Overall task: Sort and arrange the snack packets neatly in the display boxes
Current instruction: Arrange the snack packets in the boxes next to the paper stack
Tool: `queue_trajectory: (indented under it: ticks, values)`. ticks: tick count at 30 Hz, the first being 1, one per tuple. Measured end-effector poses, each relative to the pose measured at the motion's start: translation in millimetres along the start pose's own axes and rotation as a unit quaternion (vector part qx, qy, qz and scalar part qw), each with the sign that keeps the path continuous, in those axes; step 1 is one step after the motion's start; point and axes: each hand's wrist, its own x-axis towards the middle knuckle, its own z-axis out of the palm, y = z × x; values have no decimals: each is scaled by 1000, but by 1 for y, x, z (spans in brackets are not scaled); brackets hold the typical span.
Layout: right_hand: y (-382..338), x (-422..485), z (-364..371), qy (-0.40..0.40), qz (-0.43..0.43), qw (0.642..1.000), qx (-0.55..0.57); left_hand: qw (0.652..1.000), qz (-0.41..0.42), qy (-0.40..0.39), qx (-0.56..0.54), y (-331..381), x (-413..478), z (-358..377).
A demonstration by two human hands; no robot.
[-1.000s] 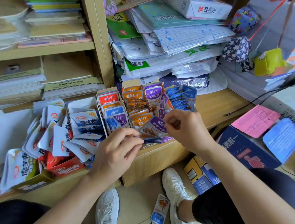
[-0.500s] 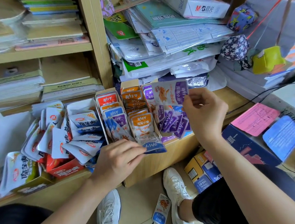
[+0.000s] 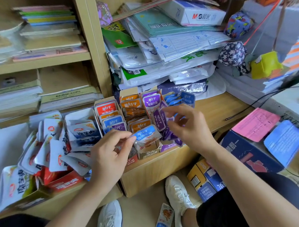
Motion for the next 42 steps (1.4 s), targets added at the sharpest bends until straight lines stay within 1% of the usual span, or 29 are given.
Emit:
queue_trajectory:
  ticks: [2, 3, 4, 6, 7, 9, 11, 13, 14, 15, 16, 19, 20, 22, 24, 26, 29, 31, 32, 34, 35, 37, 40, 42]
  values:
    - [-12, -15, -6, -112, -32, 992, 46, 999, 46, -21, -4, 8, 9, -1]
    - [-16, -22, -7, -137, -65, 988, 33, 997, 69, -33, -5, 13, 12, 0]
    - [-17, -28, -6, -135, -97, 986, 13, 995, 87, -41, -7, 18, 15, 2]
    - [-14, -32, -8, -96, -116, 989, -5, 993, 105, -45, -18, 29, 18, 8]
    - [-11, -32, -12, -77, -107, 991, 0, 993, 101, -43, -30, 33, 19, 13]
    - [-3, -33, -26, -25, -66, 997, 28, 994, 67, -44, -72, 38, 21, 22]
    - [6, -32, -43, 78, -19, 995, 60, 994, 34, -54, -92, 39, 23, 30]
    - [21, -27, -59, 204, 40, 975, 84, 996, 34, -71, -52, 35, 24, 38]
    - [29, -22, -65, 254, 74, 960, 88, 995, 35, -86, -19, 33, 24, 42]
    - [38, -16, -68, 286, 102, 949, 83, 993, 32, -111, 13, 30, 24, 46]
    - [48, -9, -69, 299, 123, 943, 72, 988, 24, -146, 43, 26, 23, 51]
    - [71, 12, -61, 268, 143, 953, 7, 955, 22, -260, 142, 13, 15, 67]
    - [78, 17, -55, 251, 140, 958, -11, 944, 28, -285, 163, 9, 11, 71]
    - [89, 22, -44, 207, 141, 967, -48, 935, 36, -306, 175, 3, 4, 75]
    - [94, 23, -35, 157, 155, 972, -86, 938, 34, -295, 177, 2, -2, 76]
    - [99, 22, -27, 117, 169, 972, -113, 948, 42, -259, 182, 4, -3, 75]
    - [104, 25, -23, 82, 204, 969, -116, 951, 108, -228, 181, 13, 2, 76]
    - [103, 24, -23, 73, 204, 971, -96, 933, 177, -245, 196, 22, 7, 80]
    - [102, 21, -25, 76, 188, 976, -81, 918, 205, -264, 214, 27, 9, 84]
    - [96, 14, -29, 86, 159, 982, -50, 890, 226, -301, 255, 33, 10, 93]
    - [94, 10, -31, 84, 155, 984, -37, 883, 219, -310, 276, 32, 11, 97]
    - [95, 0, -33, 77, 153, 985, -17, 881, 186, -308, 308, 29, 15, 100]
    - [102, -14, -37, 64, 165, 984, -17, 895, 127, -266, 334, 21, 25, 95]
    - [106, -21, -39, 53, 172, 984, -17, 902, 110, -251, 334, 16, 28, 88]
